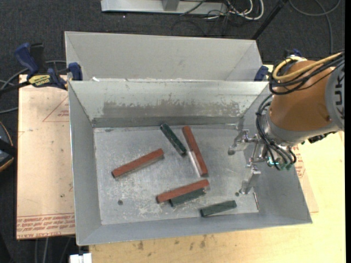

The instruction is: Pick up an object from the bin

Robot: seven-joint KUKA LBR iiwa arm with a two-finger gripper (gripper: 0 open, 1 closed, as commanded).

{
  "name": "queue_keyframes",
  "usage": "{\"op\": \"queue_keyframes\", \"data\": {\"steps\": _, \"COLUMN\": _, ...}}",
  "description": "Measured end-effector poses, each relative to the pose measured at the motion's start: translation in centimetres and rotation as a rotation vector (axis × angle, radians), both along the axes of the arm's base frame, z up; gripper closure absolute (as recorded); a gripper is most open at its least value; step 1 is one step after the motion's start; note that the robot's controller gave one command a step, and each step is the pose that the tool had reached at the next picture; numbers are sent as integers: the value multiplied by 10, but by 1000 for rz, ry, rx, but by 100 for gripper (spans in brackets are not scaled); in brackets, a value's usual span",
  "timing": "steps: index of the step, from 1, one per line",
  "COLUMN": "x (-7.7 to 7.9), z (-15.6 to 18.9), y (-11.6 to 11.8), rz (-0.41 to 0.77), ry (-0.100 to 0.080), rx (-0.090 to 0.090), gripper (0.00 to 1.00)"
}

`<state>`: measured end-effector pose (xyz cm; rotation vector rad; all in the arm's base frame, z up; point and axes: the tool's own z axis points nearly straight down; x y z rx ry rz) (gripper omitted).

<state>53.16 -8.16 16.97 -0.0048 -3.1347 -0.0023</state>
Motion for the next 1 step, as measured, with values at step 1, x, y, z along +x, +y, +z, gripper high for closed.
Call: {"op": "queue_keyframes", "data": {"steps": 1, "x": 2, "z": 4, "y": 0, "rz": 3, "ry": -8, "rx": -1, "gripper": 0}}
